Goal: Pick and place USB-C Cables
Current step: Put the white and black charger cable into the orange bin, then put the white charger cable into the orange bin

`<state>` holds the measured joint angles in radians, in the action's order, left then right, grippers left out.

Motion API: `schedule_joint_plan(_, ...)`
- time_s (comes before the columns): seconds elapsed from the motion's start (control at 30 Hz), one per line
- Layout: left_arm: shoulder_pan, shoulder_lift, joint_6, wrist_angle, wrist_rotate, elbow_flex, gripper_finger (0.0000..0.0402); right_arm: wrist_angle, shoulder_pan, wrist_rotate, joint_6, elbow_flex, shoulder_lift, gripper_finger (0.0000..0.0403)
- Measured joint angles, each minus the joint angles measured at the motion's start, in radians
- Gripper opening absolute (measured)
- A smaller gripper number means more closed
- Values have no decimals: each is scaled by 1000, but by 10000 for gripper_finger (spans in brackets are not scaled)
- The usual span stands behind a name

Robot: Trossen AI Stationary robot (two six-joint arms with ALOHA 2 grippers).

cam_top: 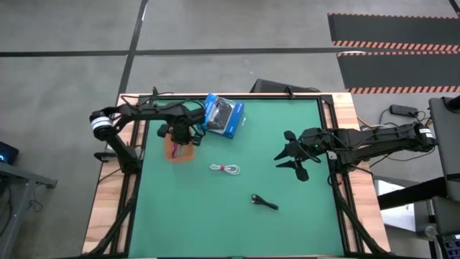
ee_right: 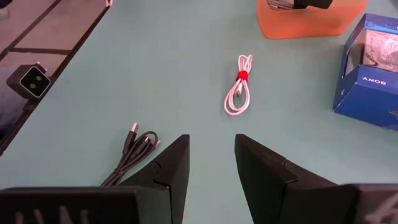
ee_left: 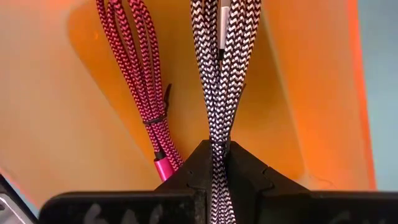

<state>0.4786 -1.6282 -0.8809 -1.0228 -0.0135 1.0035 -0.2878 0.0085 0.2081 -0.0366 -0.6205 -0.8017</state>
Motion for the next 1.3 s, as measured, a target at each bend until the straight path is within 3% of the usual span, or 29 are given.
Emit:
schedule_joint_plan(0.3,0,-30,-3,3,2,0,20,0,0,0,1,0,0,118)
schedule_joint_plan(0.73,-1,-27,2,3,2,0,86,-1,0,0,2,0,0,118)
schedule_joint_plan(1.07,-11,-1,88,-13,-7,32,88,-1,0,0,2,0,0,118)
schedule_joint_plan(1.3,-42,96,131,-9,-8,47,89,0,0,0,2,0,0,118)
